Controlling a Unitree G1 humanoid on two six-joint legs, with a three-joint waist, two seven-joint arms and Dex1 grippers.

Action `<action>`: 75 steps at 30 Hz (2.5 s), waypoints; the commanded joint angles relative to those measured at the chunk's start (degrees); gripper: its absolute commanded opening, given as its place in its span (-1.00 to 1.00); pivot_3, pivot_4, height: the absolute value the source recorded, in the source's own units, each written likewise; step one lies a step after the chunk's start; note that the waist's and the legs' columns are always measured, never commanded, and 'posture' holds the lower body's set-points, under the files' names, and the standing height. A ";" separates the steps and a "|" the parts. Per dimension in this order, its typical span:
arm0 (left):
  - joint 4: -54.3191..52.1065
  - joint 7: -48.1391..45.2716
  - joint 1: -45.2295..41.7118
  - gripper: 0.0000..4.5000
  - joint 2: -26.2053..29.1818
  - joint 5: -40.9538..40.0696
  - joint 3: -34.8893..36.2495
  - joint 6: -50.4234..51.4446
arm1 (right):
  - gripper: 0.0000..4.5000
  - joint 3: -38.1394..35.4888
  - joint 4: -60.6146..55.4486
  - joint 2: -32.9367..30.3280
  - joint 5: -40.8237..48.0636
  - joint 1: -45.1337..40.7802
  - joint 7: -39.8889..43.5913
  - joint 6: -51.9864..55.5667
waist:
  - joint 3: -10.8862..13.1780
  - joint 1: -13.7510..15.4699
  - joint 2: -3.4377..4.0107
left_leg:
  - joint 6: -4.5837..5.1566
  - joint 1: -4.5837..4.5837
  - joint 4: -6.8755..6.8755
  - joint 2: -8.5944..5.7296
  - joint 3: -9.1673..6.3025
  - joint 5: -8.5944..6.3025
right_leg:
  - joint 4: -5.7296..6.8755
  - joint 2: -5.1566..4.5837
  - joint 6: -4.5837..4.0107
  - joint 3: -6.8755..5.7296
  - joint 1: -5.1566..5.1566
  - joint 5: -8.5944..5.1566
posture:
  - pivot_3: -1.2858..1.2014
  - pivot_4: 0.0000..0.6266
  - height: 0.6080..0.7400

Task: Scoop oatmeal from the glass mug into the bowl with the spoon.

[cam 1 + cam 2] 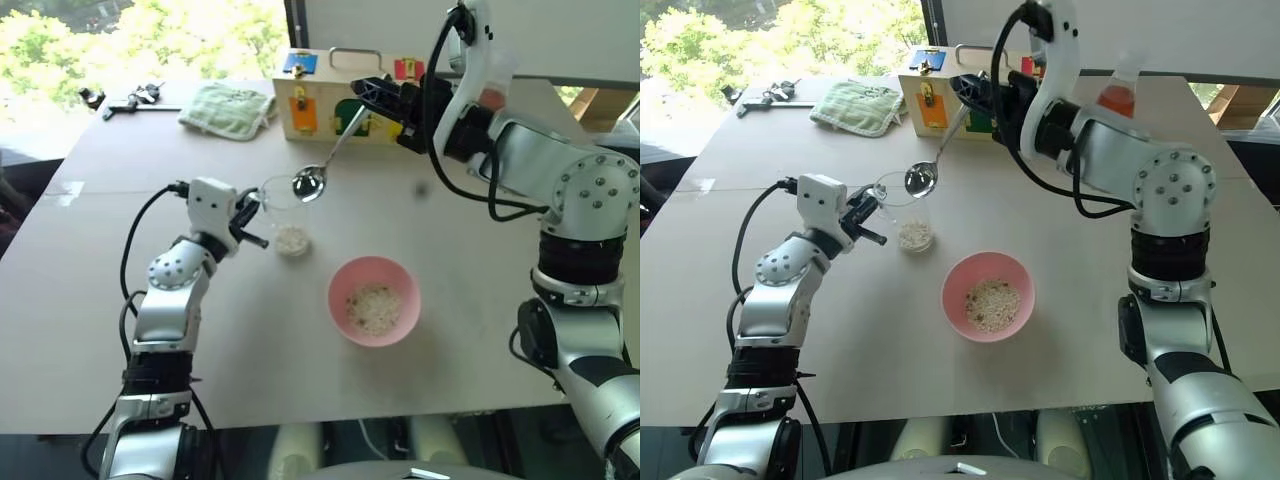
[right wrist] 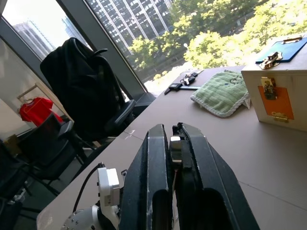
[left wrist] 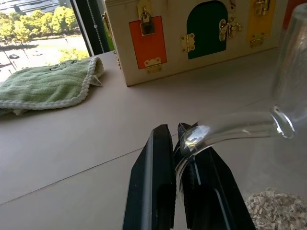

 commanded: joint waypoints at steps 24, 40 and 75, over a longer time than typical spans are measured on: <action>12.85 -10.50 -14.07 -0.96 3.51 7.20 -7.63 -16.71 | -1.00 27.00 -2.85 -1.64 -51.36 3.84 28.42 -25.52 | 0.01 0.00 -0.01 | -0.01 -0.01 0.03 -0.09 0.26 0.00 | -0.01 0.02 0.02 -0.02 -0.01 -0.01 | 0.03 -0.52 1.00; 15.31 -8.12 -15.11 -0.96 2.38 7.15 -5.86 -19.80 | -1.00 19.67 -1.94 7.19 -48.35 9.11 32.14 -12.89 | 0.01 0.05 -0.02 | -0.04 -0.01 0.13 -0.08 0.25 0.02 | 0.05 0.02 0.02 -0.07 0.01 -0.01 | 0.03 -0.52 1.00; 18.29 -0.80 -13.60 -0.96 -1.50 12.07 -7.17 -27.58 | -1.00 -25.34 4.41 19.63 -31.94 -2.07 2.70 23.18 | 0.01 -0.06 -0.01 | -0.04 -0.02 0.10 -0.09 0.25 0.02 | 0.07 0.02 0.02 -0.05 0.01 -0.01 | 0.03 -0.52 1.00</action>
